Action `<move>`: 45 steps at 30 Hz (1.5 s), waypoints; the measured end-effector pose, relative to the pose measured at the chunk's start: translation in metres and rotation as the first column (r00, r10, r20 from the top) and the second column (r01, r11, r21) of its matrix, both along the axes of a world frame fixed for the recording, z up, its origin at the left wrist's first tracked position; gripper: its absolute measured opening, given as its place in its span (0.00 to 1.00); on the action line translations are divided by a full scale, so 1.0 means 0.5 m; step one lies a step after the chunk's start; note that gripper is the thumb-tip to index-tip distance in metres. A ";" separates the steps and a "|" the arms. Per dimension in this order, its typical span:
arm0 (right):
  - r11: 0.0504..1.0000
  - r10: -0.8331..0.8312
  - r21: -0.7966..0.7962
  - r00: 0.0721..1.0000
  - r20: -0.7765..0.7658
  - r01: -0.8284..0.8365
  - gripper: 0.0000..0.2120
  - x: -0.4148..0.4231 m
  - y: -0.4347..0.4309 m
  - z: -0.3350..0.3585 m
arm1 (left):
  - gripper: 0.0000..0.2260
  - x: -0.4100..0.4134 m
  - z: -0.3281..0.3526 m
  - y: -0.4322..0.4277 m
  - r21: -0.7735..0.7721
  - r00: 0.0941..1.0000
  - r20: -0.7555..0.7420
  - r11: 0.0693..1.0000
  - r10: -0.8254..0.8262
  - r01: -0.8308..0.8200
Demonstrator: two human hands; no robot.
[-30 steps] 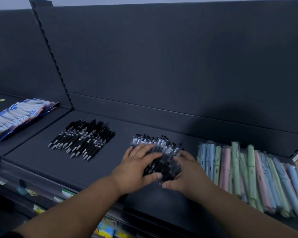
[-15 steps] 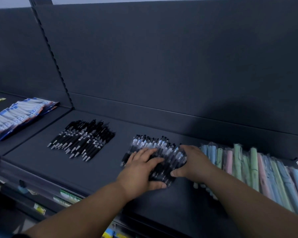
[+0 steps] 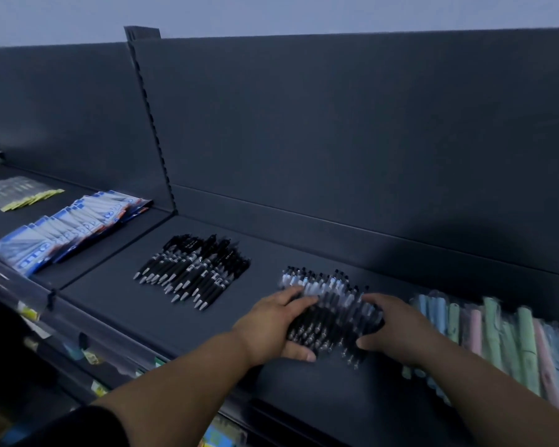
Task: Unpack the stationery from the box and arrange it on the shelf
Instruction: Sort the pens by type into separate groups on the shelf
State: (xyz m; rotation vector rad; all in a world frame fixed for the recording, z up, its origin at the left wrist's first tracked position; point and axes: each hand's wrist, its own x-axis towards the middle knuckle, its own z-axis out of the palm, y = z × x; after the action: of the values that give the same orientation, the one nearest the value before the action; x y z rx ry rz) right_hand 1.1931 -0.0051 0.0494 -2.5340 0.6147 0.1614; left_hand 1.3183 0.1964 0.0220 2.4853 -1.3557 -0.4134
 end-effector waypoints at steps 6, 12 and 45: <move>0.978 -0.074 -0.199 0.996 -0.051 0.063 0.37 0.037 0.013 0.036 | 0.46 0.024 0.000 0.014 -0.077 0.997 -0.016 0.995 -0.069 0.068; 0.991 -0.039 -0.114 0.960 0.276 0.073 0.22 0.165 0.145 0.063 | 0.50 0.168 0.010 0.151 -0.284 0.989 0.115 0.957 0.090 -0.054; 0.990 -0.041 -0.120 0.972 0.230 0.070 0.39 0.549 0.395 -0.063 | 0.54 0.428 -0.038 0.343 -0.130 0.995 0.098 0.992 0.007 0.006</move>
State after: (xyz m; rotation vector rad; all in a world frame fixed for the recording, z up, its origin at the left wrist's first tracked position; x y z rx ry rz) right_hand 1.4675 0.1927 0.0178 -2.6042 0.6202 -0.1918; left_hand 1.5321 0.3681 0.0029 2.4269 -1.3725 -0.1980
